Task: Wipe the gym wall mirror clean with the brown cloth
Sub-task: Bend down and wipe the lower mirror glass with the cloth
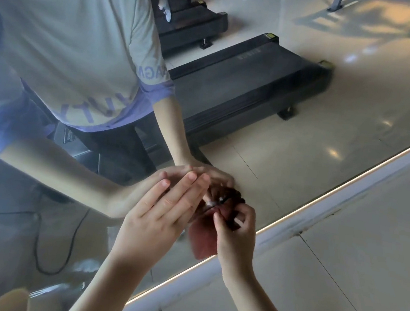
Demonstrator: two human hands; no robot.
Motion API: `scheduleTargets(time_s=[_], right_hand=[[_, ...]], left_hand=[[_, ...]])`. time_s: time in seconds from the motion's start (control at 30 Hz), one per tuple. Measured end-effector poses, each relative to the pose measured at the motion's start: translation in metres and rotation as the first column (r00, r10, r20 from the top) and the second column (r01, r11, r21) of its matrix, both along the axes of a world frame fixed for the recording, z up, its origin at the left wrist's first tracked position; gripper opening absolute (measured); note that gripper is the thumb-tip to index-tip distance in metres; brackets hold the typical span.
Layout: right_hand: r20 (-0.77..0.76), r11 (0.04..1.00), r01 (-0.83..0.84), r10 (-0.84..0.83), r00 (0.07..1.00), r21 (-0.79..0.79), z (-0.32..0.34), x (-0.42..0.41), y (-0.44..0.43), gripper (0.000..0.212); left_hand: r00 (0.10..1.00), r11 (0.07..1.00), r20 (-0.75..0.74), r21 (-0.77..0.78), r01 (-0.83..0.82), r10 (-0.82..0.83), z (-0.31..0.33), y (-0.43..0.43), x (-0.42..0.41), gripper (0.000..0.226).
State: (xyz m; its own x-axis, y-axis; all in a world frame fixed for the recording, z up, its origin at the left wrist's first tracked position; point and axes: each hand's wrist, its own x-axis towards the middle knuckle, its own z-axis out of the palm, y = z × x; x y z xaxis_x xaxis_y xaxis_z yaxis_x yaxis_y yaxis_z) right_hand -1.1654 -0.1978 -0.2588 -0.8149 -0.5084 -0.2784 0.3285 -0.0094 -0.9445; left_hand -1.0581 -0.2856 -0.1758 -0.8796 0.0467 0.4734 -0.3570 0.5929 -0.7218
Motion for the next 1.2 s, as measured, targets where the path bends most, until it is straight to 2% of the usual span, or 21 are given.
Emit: scheduleTargets(time_s=[0.1,0.2,0.27,0.33,0.4,0.43,0.5,0.57,0.63,0.73,0.87,0.93,1.03,1.13,1.2], right_hand=[[-0.038,0.991,0.102,-0.099,0.994,0.085,-0.013,0.000,-0.004,0.033],[0.165,0.984,0.111,-0.133,0.977,0.138,-0.022,0.000,-0.007,0.030],[0.254,0.997,0.040,-0.054,0.966,0.064,-0.016,0.002,-0.004,0.035],[0.221,0.999,-0.048,0.042,0.974,0.022,-0.012,0.005,0.002,0.037],[0.234,0.997,-0.070,0.063,0.970,0.019,-0.012,-0.001,0.011,0.034],[0.302,0.997,-0.071,0.070,0.951,-0.008,-0.011,-0.006,0.016,0.032],[0.460,0.975,-0.061,0.155,0.874,-0.212,-0.011,-0.017,0.031,0.027],[0.512,0.910,-0.075,0.296,0.806,-0.408,-0.008,-0.021,0.045,0.040],[0.464,0.844,-0.117,0.397,0.792,-0.523,-0.001,-0.018,0.052,0.048],[0.388,0.845,-0.188,0.413,0.824,-0.500,0.008,-0.013,0.040,0.052],[0.212,0.944,-0.135,0.204,0.956,-0.302,0.005,-0.010,0.019,0.036],[0.154,0.990,0.009,0.012,0.988,-0.137,0.002,-0.003,0.013,0.032],[-0.012,0.972,0.225,-0.225,0.974,0.062,0.004,0.007,0.006,0.035],[-0.068,0.943,0.323,-0.318,0.946,0.082,0.009,0.017,0.001,0.025],[-0.143,0.958,0.287,-0.281,0.949,0.021,0.014,0.029,0.002,0.043]], left_hand=[[1.000,1.000,0.003,0.018,0.005,-0.005,0.002,0.000,0.000,0.047],[1.000,1.000,0.000,0.028,0.010,-0.010,0.001,0.001,0.000,0.048],[1.000,0.999,0.007,0.041,0.016,-0.016,0.001,0.000,0.001,0.048],[1.000,0.999,0.020,0.045,0.020,-0.021,0.002,0.000,0.001,0.047],[0.999,0.999,0.023,0.048,0.023,-0.024,0.005,0.001,0.001,0.047],[0.999,0.998,0.022,0.055,0.024,-0.025,0.006,0.002,0.001,0.047],[0.999,0.998,0.025,0.061,0.021,-0.023,0.008,0.004,0.003,0.048],[0.999,0.998,0.035,0.061,0.012,-0.014,0.009,0.005,0.006,0.048],[0.999,0.998,0.044,0.060,0.000,-0.002,0.010,0.006,0.008,0.048],[0.999,0.998,0.050,0.059,-0.001,-0.002,0.013,0.006,0.009,0.047],[0.997,0.998,0.073,0.063,-0.005,0.000,0.019,0.006,0.013,0.046],[0.998,0.998,0.064,0.062,-0.001,-0.003,0.021,0.005,0.017,0.046],[0.999,0.999,0.037,0.049,0.001,-0.002,0.025,0.004,0.021,0.046],[1.000,0.999,0.022,0.051,0.009,-0.010,0.028,0.002,0.025,0.045],[1.000,0.999,0.028,0.047,0.012,-0.013,0.029,0.001,0.028,0.045]])
